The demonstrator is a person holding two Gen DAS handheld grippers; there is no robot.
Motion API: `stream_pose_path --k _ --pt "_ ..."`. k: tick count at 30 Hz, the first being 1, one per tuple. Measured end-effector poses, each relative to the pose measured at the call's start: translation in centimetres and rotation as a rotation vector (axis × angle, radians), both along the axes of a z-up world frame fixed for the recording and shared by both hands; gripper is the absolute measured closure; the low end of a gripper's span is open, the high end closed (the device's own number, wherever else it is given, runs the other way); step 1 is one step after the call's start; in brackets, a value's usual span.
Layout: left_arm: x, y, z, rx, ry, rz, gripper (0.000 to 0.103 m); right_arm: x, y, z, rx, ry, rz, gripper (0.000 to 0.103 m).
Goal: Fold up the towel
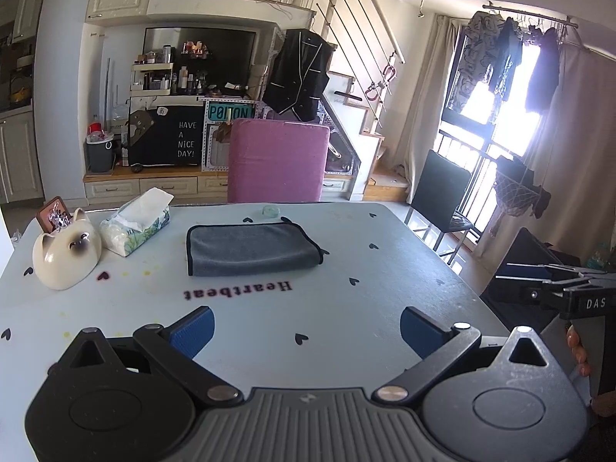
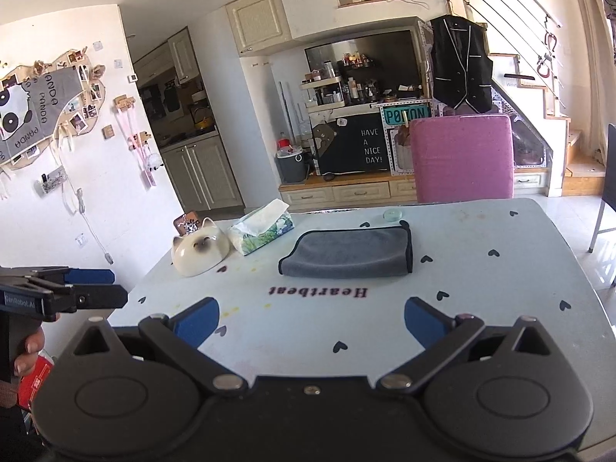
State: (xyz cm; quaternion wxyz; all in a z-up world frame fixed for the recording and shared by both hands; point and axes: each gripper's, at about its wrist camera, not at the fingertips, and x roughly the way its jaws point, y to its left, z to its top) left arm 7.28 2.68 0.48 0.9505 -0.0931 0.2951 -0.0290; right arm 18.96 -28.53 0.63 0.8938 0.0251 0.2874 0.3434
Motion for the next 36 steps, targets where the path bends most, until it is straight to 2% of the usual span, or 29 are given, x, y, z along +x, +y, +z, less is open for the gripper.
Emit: stream_pose_path --k 17,36 --pt "-4.1 0.0 -1.6 -0.012 0.016 0.066 0.001 -3.7 -0.6 -0.3 -0.022 -0.004 0.012 0.001" --pt "-6.3 -1.1 -2.8 -0.019 0.044 0.069 0.001 -6.8 -1.1 -1.2 -0.060 0.020 0.003 0.001"
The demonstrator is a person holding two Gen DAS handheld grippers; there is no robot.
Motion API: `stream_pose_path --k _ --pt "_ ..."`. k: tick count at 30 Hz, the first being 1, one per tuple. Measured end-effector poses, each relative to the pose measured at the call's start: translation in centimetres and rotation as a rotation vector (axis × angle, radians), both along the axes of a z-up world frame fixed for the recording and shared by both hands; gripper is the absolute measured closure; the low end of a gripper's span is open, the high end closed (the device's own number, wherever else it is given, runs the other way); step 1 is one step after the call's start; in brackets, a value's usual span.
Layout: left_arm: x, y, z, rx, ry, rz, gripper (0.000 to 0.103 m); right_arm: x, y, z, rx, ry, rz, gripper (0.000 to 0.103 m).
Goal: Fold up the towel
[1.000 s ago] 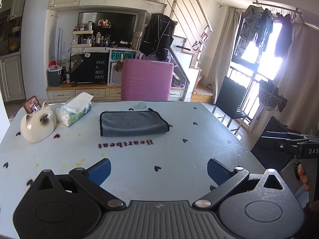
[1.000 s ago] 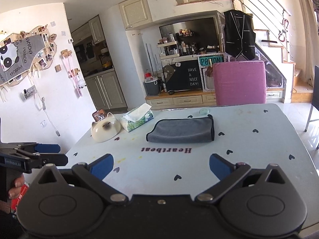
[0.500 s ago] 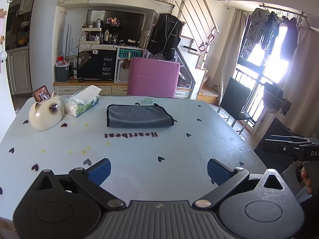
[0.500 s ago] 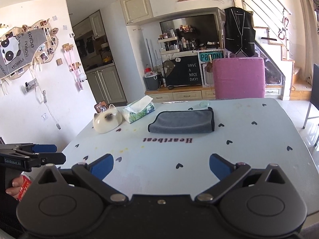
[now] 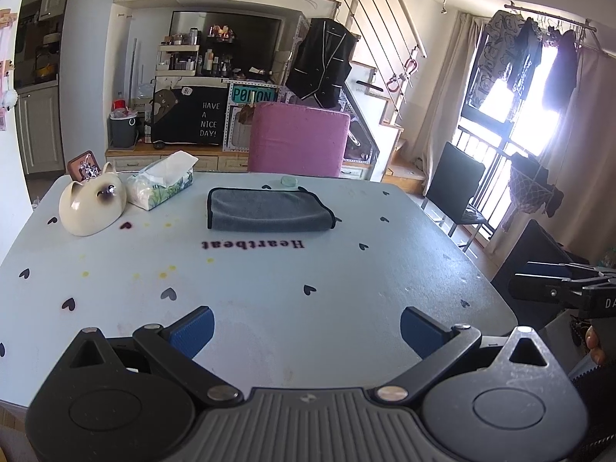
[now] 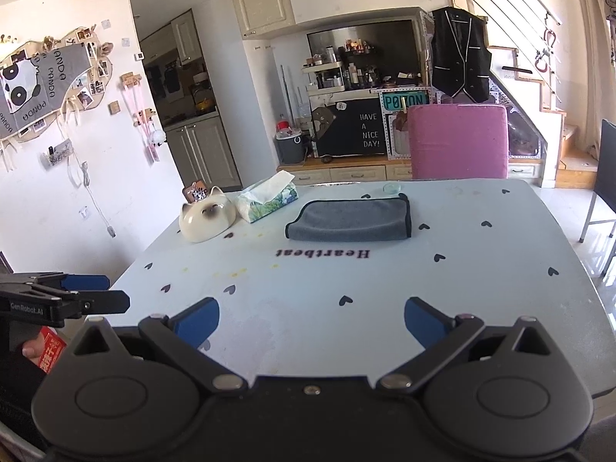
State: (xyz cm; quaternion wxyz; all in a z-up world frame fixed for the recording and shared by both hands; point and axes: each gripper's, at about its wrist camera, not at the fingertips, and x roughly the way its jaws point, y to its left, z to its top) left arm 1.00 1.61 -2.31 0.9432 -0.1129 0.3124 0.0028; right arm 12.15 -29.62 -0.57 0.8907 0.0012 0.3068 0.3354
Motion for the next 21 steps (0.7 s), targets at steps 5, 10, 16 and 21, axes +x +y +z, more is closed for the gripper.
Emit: stream_pose_path --k 5,10,16,21 --pt "0.0 -0.4 -0.3 0.001 0.007 -0.007 0.001 -0.4 0.1 -0.3 -0.017 0.000 0.011 0.001" --pt "0.0 -0.8 -0.3 0.011 0.013 -0.011 0.001 -0.6 0.1 -0.3 -0.026 -0.009 0.016 0.001" --pt "-0.1 -1.2 -0.3 0.022 0.018 -0.005 0.001 -0.7 0.1 -0.2 -0.030 -0.015 0.018 0.001" --pt "-0.1 -1.3 -0.3 0.028 0.020 0.002 0.001 -0.7 0.1 -0.3 -0.029 -0.019 0.029 0.001"
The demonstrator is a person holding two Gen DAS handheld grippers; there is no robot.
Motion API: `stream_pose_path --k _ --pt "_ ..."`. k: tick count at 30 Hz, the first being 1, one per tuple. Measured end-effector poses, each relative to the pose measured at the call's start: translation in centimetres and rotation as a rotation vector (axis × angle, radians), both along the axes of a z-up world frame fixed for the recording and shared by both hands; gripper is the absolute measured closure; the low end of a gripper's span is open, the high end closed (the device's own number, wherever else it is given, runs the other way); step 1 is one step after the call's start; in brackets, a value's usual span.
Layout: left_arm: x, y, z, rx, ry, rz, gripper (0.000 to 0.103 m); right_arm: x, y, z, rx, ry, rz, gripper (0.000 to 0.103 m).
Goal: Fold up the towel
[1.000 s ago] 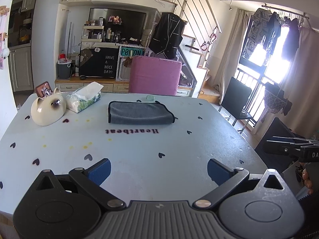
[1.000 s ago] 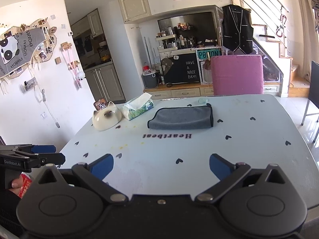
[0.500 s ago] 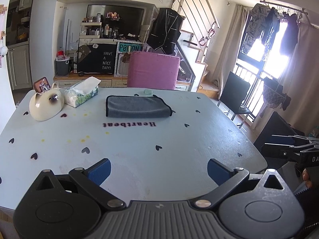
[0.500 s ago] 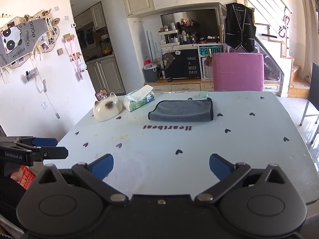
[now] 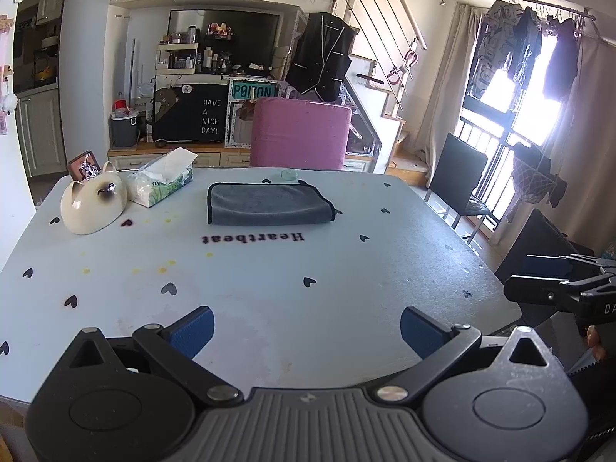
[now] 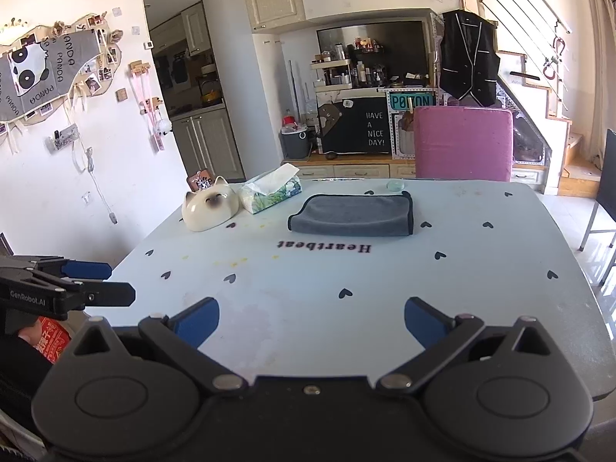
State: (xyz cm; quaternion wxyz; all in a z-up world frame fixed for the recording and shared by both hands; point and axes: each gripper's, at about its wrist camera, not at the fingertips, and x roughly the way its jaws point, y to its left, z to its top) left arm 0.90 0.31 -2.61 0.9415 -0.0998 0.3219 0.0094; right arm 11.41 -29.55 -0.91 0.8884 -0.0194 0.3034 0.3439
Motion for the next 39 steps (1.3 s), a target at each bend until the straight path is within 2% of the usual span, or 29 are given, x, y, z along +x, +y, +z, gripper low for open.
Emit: stream_pose_path --k 39 --pt "-0.14 -0.24 -0.07 0.001 0.002 0.004 0.001 0.11 0.02 -0.22 0.001 0.002 0.011 0.001"
